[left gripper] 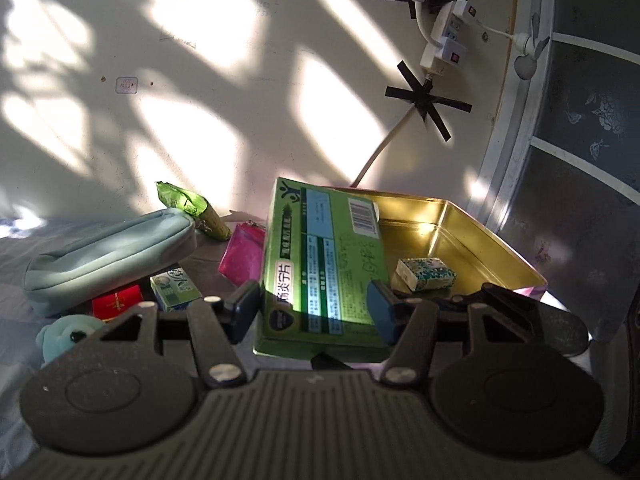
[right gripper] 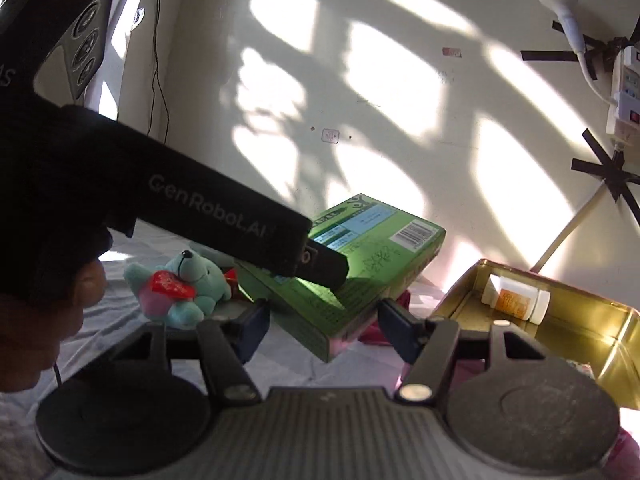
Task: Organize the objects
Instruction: 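Lower the green box into the pink tin and open the right gripper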
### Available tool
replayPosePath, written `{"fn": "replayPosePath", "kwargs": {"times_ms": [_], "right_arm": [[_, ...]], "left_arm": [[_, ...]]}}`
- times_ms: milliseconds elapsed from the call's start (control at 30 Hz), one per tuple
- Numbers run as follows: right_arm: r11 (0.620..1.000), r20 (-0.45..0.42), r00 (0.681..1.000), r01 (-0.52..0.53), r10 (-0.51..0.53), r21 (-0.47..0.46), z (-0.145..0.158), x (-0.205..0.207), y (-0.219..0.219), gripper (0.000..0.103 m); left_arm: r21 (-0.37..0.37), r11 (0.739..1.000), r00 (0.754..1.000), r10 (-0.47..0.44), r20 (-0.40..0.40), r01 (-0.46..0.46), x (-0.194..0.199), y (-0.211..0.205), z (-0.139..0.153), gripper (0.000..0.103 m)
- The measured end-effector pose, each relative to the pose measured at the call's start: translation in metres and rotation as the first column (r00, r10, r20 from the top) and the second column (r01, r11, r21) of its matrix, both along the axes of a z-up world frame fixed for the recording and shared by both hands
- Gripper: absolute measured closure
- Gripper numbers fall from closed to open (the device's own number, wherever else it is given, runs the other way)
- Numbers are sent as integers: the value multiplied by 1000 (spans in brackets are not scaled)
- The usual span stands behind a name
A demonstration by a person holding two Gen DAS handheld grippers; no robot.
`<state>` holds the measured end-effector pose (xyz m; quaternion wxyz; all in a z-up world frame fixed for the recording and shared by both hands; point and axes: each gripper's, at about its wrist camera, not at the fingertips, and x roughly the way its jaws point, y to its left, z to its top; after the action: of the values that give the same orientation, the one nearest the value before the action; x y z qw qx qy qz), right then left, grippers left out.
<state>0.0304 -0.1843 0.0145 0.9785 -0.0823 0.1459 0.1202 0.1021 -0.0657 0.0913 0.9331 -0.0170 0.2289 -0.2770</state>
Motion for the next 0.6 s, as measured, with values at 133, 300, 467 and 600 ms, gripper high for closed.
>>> {"fn": "replayPosePath", "kwargs": {"times_ms": [133,300,467,600], "right_arm": [[996,33,995,89,-90,16,14,13,-40,41],[982,-45,985,170,-167,84,9,45,-99,41],[964,-113,971,225,-210,142,-4,69,-131,41],[959,-111,965,253,-240,130,-16,74,-136,37]], "left_arm": [[7,997,996,-79,46,78,23,-49,8,42],[24,992,992,-123,20,123,50,-103,-4,42],[32,992,992,-123,-40,124,73,-129,-20,43],[109,989,995,-92,-45,96,76,-144,-34,43]]}}
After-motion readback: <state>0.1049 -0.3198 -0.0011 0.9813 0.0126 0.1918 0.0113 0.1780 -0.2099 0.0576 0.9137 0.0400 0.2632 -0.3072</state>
